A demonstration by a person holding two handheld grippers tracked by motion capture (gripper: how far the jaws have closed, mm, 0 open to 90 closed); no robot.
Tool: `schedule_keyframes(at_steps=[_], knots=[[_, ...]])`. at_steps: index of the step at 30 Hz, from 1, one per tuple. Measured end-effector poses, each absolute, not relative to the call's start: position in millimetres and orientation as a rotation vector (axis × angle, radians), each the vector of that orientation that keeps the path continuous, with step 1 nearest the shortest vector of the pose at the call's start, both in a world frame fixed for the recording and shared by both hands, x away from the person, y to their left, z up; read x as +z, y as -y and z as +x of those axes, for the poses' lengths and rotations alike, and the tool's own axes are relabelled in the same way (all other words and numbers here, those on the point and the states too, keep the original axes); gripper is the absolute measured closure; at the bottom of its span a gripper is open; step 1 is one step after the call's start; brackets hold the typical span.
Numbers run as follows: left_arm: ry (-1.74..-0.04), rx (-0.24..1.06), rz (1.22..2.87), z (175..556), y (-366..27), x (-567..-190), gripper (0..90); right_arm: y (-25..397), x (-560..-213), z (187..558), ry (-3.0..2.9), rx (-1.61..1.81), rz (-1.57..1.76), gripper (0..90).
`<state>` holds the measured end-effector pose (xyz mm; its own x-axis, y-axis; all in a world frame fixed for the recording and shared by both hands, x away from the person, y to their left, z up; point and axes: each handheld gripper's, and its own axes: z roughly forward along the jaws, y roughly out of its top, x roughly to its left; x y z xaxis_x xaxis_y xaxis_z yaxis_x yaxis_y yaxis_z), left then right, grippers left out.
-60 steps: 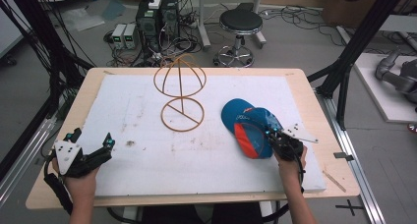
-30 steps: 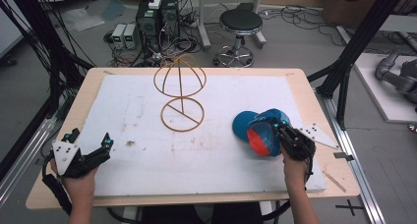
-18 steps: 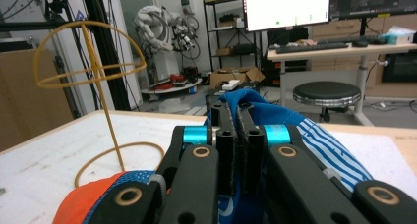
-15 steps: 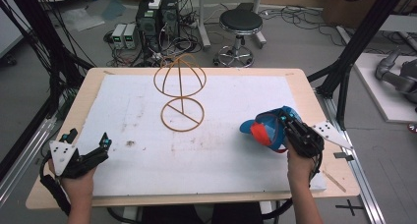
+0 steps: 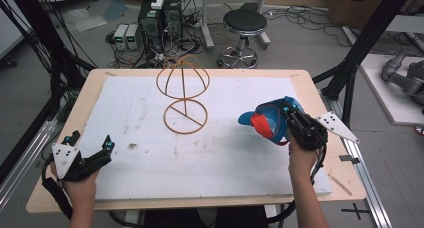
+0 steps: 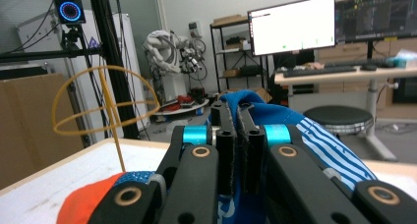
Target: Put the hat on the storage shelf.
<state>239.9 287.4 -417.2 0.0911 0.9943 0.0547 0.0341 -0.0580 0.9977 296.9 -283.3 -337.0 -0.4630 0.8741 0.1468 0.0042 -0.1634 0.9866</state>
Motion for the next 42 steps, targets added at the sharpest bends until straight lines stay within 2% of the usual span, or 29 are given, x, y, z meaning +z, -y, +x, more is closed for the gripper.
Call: schedule_keyframes(at_steps=[42], knots=[[-1.111,1.143,1.274,238,-288,-414,9.1,195,-214,344,-1.381,1.669,0.803,88.7]])
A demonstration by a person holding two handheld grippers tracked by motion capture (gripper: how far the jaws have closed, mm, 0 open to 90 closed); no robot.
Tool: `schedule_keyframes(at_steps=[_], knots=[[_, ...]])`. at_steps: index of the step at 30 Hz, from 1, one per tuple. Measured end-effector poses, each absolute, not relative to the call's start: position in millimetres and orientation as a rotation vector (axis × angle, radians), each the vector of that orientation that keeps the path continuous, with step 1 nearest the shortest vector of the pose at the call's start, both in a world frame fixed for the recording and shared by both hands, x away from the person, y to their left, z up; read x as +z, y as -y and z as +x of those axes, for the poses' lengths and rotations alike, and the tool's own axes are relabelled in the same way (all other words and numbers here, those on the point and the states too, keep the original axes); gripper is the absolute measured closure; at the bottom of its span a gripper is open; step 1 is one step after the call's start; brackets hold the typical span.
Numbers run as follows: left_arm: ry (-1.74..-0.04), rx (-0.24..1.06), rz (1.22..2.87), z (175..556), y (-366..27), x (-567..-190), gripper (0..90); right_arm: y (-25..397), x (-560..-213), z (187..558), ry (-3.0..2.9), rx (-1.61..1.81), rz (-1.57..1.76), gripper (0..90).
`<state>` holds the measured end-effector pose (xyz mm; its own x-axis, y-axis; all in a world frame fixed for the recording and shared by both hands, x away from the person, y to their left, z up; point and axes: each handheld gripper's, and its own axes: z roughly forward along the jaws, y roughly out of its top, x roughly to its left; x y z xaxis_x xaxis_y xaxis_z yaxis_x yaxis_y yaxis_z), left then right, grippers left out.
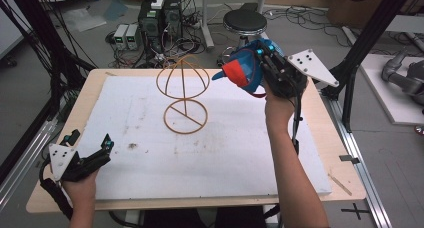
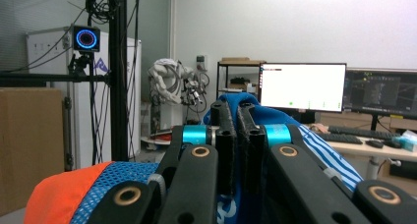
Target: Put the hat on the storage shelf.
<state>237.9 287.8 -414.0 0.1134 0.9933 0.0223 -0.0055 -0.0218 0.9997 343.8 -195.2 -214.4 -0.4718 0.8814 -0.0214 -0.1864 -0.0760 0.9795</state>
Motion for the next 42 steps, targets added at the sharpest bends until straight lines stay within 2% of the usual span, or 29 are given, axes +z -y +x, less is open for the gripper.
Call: schedule_keyframes(at_steps=[16,27,42], knots=[[-1.111,1.123,1.237,236,-292,-413,9.1,150,-183,360,-1.363,1.638,0.734,88.7],[-1.079,1.13,1.273,235,-289,-411,9.1,118,-168,371,-1.364,1.619,0.687,88.6],[-1.071,1.134,1.277,228,-293,-408,9.1,72,-167,390,-1.419,1.598,0.636,88.4]])
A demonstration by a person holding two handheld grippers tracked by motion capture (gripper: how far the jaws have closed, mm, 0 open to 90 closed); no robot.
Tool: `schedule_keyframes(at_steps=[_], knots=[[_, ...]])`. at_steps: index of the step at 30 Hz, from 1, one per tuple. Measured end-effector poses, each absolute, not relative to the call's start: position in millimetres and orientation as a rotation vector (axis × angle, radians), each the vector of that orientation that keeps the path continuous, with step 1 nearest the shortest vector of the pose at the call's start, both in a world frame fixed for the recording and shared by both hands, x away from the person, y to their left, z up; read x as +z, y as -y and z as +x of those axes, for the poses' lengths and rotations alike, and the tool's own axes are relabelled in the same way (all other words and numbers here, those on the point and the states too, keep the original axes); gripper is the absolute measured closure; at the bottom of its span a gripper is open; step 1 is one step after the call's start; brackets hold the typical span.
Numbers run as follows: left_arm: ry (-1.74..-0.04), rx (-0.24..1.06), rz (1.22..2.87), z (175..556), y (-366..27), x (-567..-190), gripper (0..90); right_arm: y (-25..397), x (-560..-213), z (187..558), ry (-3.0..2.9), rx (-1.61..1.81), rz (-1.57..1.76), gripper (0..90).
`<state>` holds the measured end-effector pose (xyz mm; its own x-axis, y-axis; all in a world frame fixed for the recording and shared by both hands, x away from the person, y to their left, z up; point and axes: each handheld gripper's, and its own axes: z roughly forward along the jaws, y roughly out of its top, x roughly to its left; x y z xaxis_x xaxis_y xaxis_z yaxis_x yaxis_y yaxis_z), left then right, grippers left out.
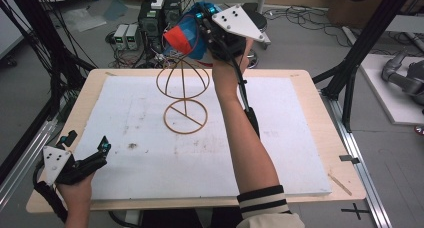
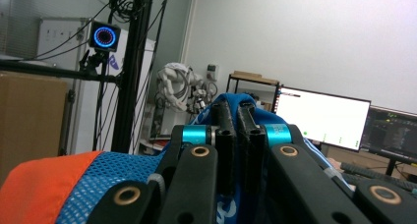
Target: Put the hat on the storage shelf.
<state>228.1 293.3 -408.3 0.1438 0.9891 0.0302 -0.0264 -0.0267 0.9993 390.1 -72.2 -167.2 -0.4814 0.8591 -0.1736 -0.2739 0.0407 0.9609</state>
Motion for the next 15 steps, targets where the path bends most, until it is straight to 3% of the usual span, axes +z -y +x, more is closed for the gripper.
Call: schedule_keyframes(at_steps=[15], knots=[[-1.082,1.138,1.26,225,-299,-408,9.1,40,-198,402,-1.479,1.627,0.68,88.2]])
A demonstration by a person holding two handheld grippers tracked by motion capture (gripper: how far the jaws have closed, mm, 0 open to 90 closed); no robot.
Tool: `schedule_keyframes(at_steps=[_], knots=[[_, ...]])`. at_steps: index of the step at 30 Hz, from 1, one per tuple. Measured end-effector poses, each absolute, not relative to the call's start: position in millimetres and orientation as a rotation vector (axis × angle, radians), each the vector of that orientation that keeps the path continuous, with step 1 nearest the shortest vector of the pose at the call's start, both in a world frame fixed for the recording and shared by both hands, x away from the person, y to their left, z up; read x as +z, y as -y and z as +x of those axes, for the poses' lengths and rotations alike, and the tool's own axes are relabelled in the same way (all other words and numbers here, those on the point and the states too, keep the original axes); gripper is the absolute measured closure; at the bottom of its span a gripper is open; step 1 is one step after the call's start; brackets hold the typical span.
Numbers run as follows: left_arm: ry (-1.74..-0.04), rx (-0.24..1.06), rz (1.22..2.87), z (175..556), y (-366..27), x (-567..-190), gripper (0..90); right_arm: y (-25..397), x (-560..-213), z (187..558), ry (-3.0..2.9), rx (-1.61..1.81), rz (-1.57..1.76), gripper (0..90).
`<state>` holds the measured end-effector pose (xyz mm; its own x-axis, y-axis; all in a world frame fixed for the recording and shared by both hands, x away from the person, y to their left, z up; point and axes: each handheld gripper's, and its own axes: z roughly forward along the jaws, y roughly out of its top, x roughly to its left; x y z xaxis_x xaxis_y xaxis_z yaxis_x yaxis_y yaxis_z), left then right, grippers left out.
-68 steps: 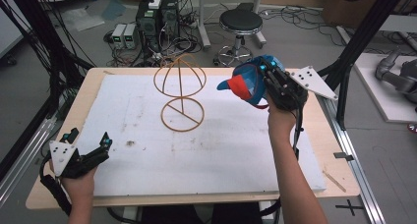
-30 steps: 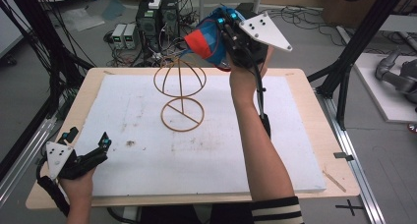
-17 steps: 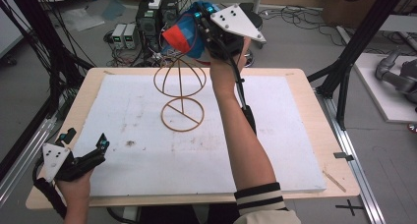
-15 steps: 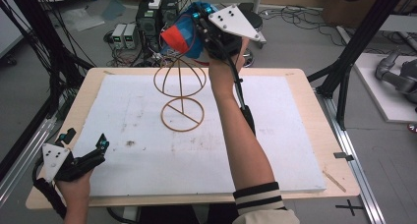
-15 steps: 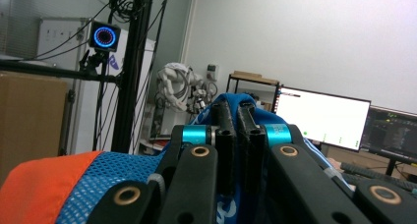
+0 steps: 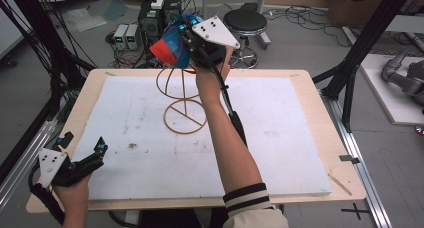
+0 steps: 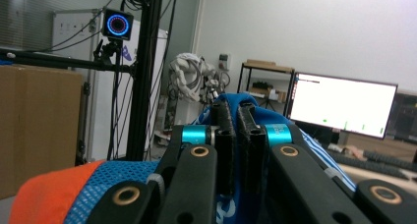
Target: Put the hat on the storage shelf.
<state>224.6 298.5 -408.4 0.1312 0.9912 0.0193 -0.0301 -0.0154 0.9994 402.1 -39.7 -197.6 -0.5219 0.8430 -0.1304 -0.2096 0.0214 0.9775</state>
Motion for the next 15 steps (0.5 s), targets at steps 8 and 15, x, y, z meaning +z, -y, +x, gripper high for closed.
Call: schedule_keyframes(at_steps=[8,15], knots=[[-1.087,1.136,1.261,225,-299,-409,9.1,34,-223,411,-1.544,1.598,0.721,87.8],[-1.086,1.136,1.259,224,-299,-409,9.1,28,-244,414,-1.593,1.583,0.752,86.5]])
